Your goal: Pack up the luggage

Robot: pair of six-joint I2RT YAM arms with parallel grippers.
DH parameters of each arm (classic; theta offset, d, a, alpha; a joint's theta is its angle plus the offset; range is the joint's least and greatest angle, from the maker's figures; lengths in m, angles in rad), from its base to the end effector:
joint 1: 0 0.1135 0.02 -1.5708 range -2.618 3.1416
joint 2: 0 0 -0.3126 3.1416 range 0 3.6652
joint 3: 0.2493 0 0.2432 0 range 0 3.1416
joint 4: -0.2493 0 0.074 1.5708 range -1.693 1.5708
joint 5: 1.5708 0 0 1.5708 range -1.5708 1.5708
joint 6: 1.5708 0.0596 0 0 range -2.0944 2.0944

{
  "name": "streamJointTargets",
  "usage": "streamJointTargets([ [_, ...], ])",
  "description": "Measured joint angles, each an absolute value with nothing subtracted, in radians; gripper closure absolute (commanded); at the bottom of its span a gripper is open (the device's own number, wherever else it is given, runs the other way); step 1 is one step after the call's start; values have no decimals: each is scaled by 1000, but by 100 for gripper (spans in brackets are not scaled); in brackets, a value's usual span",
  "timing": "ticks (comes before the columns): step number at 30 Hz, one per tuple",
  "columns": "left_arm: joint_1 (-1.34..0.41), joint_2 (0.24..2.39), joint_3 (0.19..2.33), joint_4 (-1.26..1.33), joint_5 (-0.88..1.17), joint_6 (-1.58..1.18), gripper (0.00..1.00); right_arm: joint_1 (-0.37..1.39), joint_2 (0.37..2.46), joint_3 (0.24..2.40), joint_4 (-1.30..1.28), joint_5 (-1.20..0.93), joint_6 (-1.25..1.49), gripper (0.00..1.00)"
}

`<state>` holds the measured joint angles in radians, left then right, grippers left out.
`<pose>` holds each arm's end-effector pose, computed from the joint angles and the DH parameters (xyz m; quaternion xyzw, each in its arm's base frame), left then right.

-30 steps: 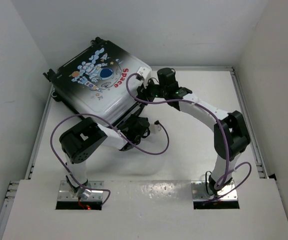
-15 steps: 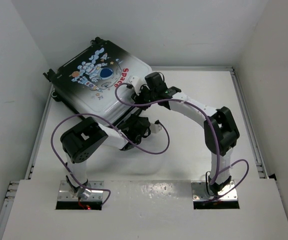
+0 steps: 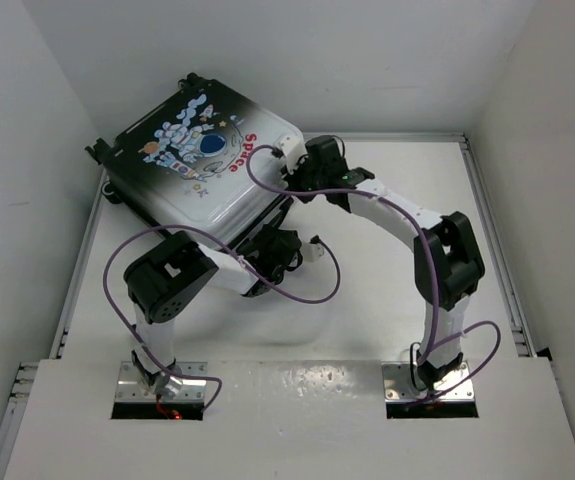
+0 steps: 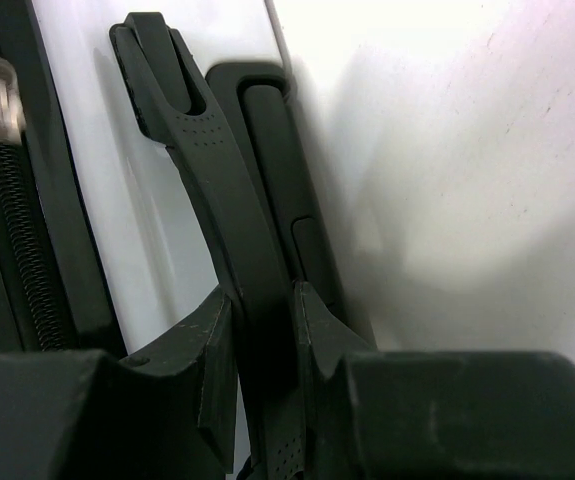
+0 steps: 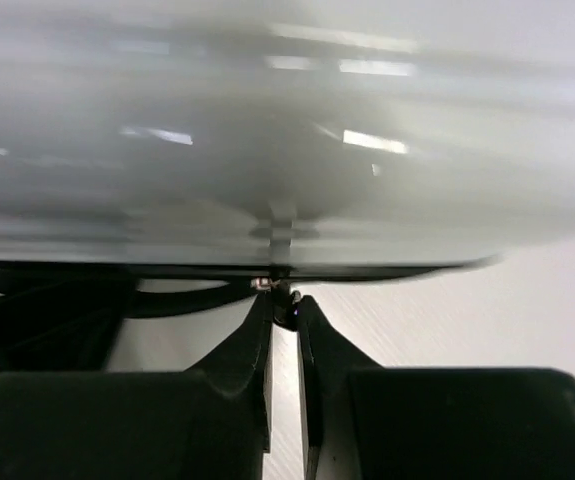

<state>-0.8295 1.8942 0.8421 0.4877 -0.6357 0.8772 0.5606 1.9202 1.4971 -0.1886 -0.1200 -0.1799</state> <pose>0.2903 -0.2648 0.1697 0.5279 0.6607 0.2846 0.4514 0.3990 0.2589 0.2887 -0.3462 0.8156 0.1394 0.4422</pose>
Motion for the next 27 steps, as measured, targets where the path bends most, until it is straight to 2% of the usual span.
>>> streamJointTargets([
  [7,-829,1895,842,489,-636,878,100,488,1917,1478,-189,-118,-161,93],
  [10,-828,1895,842,490,-636,878,100,480,1917,1467,-190,-117,-161,100],
  [27,-823,1896,848,485,-627,877,100,417,1917,1378,-103,-218,-107,100],
])
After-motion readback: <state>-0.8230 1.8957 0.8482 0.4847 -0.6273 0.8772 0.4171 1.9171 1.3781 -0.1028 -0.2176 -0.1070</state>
